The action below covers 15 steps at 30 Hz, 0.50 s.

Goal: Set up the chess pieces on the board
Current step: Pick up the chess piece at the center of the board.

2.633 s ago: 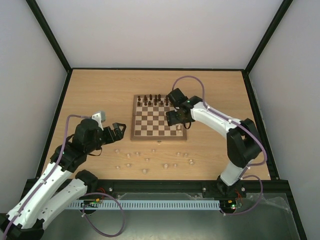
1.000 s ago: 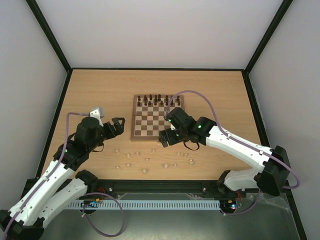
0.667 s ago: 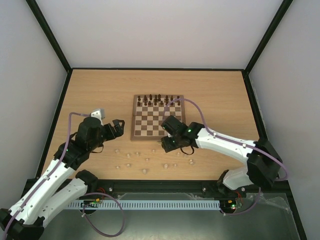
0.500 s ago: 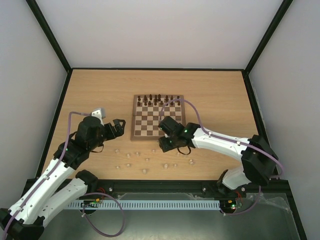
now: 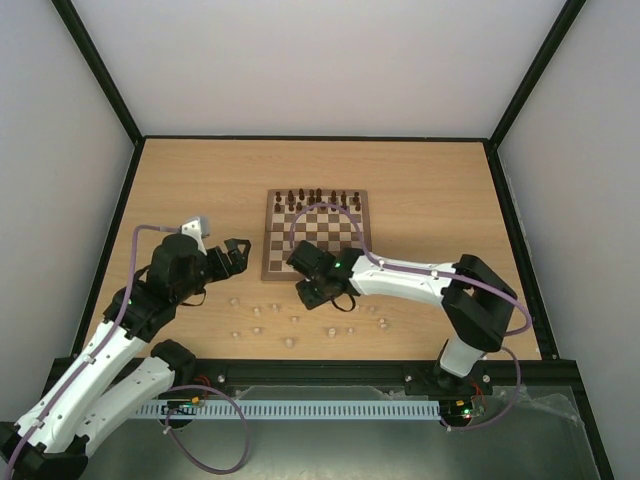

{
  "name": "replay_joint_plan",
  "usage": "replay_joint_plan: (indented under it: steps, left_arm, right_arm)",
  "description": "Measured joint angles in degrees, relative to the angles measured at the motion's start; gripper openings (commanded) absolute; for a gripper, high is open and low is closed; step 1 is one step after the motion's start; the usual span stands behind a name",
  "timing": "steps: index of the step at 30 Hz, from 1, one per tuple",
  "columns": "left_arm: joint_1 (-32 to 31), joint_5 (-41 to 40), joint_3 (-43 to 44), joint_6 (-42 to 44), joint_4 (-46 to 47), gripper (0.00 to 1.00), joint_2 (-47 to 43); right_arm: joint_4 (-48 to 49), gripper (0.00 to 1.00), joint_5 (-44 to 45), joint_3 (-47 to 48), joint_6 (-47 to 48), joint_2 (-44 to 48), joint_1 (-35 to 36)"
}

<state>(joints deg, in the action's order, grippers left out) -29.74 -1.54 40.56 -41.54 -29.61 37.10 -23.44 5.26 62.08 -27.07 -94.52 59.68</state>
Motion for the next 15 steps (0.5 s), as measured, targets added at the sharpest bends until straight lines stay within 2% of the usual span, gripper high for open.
replay_joint_plan:
  steps: [4,15]
  left_arm:
    - [0.0,0.0,0.0,0.1,-0.6,1.0,-0.2]
    - [0.0,0.0,0.0,0.3,-1.1,1.0,-0.7]
  right_arm:
    - [-0.2,0.34,0.7,1.6,-0.4,-2.8,1.1]
    - [-0.7,0.32,1.4,3.1,-1.6,-6.0,1.7]
